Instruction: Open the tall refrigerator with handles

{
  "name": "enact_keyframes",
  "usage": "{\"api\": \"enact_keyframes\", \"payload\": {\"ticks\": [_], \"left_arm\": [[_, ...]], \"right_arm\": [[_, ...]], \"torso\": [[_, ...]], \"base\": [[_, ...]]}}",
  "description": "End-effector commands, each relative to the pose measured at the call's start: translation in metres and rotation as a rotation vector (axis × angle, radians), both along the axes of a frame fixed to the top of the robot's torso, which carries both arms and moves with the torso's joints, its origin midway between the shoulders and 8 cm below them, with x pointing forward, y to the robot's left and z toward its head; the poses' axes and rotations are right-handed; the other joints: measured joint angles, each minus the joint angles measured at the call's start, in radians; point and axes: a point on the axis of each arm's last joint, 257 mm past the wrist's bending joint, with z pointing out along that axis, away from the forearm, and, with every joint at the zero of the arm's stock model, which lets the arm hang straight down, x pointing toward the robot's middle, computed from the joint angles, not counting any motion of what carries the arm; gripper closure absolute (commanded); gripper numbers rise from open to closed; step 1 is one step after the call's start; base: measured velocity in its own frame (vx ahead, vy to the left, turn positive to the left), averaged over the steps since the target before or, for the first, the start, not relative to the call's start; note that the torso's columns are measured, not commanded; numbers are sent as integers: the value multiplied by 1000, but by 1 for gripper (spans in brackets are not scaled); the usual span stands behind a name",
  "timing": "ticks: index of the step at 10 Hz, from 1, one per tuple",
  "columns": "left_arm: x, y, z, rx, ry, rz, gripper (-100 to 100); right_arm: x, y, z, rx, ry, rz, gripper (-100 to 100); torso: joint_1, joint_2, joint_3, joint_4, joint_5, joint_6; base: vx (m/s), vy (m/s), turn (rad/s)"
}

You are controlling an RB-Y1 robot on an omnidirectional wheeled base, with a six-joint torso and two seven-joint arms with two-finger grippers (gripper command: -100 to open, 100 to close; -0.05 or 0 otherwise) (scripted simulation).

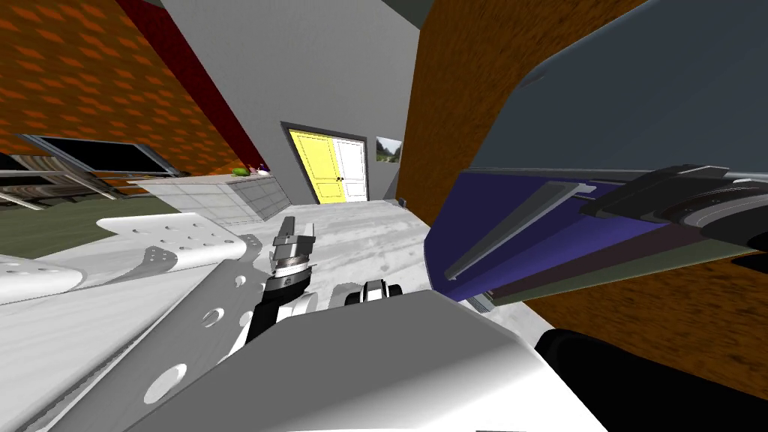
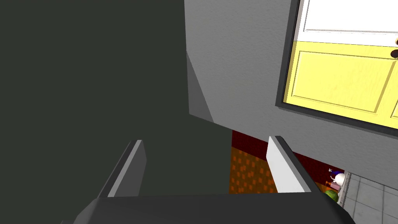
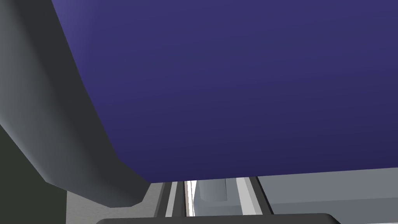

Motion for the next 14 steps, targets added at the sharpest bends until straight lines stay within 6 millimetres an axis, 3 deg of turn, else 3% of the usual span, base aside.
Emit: {"api": "enact_keyframes", "payload": {"ticks": [1, 5, 6, 8, 9, 11, 14], "left_arm": [[0, 0, 0, 0, 0, 0, 0], [0, 0, 0, 0, 0, 0, 0], [0, 0, 0, 0, 0, 0, 0], [0, 0, 0, 0, 0, 0, 0], [0, 0, 0, 0, 0, 0, 0], [0, 0, 0, 0, 0, 0, 0], [0, 0, 0, 0, 0, 0, 0]], "right_arm": [[16, 17, -29, 154, -17, 67, 100], [33, 34, -35, 144, -34, 143, 100], [5, 23, -3, -1, -66, 70, 100], [9, 29, -3, -4, -64, 83, 100], [6, 48, 10, -13, -83, 112, 100], [9, 55, 10, -17, -80, 126, 100], [7, 103, 31, -45, -103, 200, 100]], "torso": [[-3, 1, 1, -1, -4, -3], [-12, 10, 10, 3, -14, -15], [-12, 10, 13, 2, -18, -16], [-7, 3, 2, -1, 3, 17], [-10, 5, -1, -2, 6, 16], [-6, 3, -2, 0, 12, 20], [-1, 4, -3, 1, 16, 21]], "base": [[20, 24, -32], [6, -4, -19], [169, 1, -330], [181, 40, -275], [193, 19, -381], [164, 51, -184], [206, 46, -355]]}}
